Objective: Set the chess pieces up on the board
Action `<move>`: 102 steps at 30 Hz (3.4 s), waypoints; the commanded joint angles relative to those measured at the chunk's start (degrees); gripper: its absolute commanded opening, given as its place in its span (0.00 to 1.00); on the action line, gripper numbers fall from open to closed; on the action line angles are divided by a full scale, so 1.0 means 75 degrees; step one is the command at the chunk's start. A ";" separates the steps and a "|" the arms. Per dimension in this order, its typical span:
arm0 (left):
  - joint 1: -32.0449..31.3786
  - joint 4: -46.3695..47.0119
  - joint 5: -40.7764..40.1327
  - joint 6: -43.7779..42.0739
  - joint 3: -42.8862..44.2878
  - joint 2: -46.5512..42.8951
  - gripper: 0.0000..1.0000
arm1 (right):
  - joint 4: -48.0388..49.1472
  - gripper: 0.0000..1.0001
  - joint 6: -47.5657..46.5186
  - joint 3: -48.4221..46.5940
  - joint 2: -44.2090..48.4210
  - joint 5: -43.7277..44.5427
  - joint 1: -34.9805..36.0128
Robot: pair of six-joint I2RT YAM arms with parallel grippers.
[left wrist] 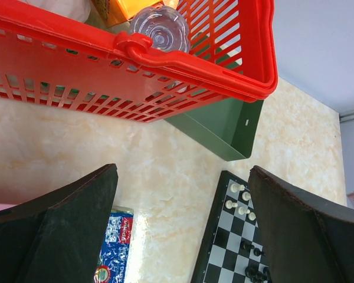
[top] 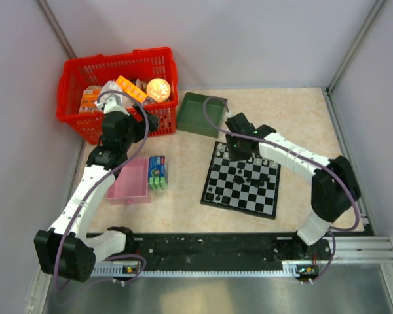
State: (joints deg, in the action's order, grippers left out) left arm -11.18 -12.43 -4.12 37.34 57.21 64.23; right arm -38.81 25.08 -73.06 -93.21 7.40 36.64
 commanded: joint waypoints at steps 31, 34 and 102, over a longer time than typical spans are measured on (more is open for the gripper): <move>0.0096 0.0262 -0.0177 -0.0186 0.0059 -0.0091 0.98 | -0.0029 0.20 -0.0661 -0.0794 -0.1717 0.0045 -0.0023; 0.0096 0.0274 -0.0166 -0.0186 0.0059 -0.0091 0.98 | -0.0017 0.19 -0.0684 -0.0794 -0.1752 0.0068 -0.0034; 0.0108 0.0368 -0.0048 -0.0046 -0.0081 -0.0185 0.98 | -0.0217 0.05 0.0441 0.1011 -0.0381 -0.0166 0.1583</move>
State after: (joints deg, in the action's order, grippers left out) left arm -10.61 -12.47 -5.10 36.36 56.82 63.13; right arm -41.32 27.66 -64.99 -96.71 3.84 47.97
